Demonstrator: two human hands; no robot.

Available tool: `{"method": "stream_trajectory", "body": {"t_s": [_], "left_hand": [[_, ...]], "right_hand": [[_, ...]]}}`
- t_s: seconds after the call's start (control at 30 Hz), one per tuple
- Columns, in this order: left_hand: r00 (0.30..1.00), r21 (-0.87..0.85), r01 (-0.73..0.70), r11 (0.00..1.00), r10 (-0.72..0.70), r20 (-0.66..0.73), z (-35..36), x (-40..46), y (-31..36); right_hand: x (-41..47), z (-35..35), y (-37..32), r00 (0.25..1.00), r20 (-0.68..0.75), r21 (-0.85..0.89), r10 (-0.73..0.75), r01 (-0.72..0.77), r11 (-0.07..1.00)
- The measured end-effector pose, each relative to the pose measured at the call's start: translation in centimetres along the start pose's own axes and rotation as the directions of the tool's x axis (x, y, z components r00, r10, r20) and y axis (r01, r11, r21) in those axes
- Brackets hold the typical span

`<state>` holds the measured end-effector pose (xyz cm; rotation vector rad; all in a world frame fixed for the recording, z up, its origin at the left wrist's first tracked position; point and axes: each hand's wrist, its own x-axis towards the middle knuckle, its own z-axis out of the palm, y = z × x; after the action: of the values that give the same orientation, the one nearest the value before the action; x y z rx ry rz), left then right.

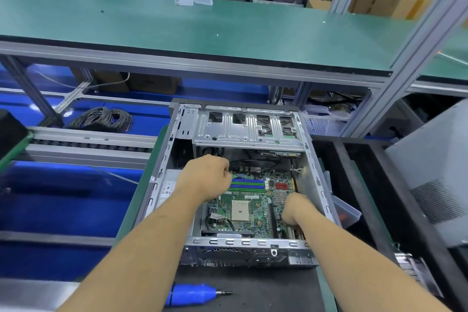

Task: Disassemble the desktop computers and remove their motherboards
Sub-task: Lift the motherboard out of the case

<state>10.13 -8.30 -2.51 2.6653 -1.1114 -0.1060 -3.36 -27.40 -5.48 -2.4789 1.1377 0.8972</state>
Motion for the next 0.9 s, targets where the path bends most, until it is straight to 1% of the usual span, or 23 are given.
{"method": "stream_trajectory", "body": {"t_s": [0.1, 0.13, 0.2, 0.3, 0.43, 0.53, 0.7, 0.9], "left_hand": [[1.0, -0.003, 0.004, 1.0, -0.004, 0.003, -0.02, -0.03, -0.01], [1.0, -0.003, 0.004, 1.0, -0.004, 0.003, -0.02, -0.03, -0.04], [1.0, -0.006, 0.001, 1.0, -0.001, -0.003, 0.06, -0.01, -0.03], [1.0, -0.01, 0.006, 1.0, -0.006, -0.004, 0.05, -0.03, -0.01], [1.0, 0.0, 0.006, 1.0, -0.006, -0.003, 0.12, 0.0, -0.01], [1.0, 0.007, 0.013, 1.0, -0.012, -0.004, 0.09, -0.03, 0.04], [1.0, 0.021, 0.011, 1.0, -0.011, -0.012, 0.11, -0.06, 0.07], [1.0, 0.01, 0.005, 1.0, -0.004, -0.026, 0.15, -0.16, 0.11]], "right_hand": [[0.12, -0.19, -0.15, 0.999, 0.04, -0.117, -0.034, 0.038, 0.992], [0.06, -0.22, -0.13, 0.999, 0.03, -0.141, -0.04, 0.044, 0.989], [0.06, -0.14, -0.03, 1.0, -0.004, -0.112, -0.025, 0.025, 0.993], [0.24, -0.09, -0.16, 1.0, -0.026, -0.114, 0.004, -0.007, 0.993], [0.22, 0.0, -0.33, 1.0, -0.015, -0.077, 0.0, -0.002, 0.997], [0.0, -0.1, -0.29, 0.999, -0.035, -0.049, 0.01, -0.011, 0.999], [0.18, -0.03, -0.14, 0.997, -0.076, -0.049, 0.005, -0.009, 0.999], [0.56, 0.28, 0.05, 0.996, -0.086, 0.048, 0.035, -0.031, 0.998]]}}
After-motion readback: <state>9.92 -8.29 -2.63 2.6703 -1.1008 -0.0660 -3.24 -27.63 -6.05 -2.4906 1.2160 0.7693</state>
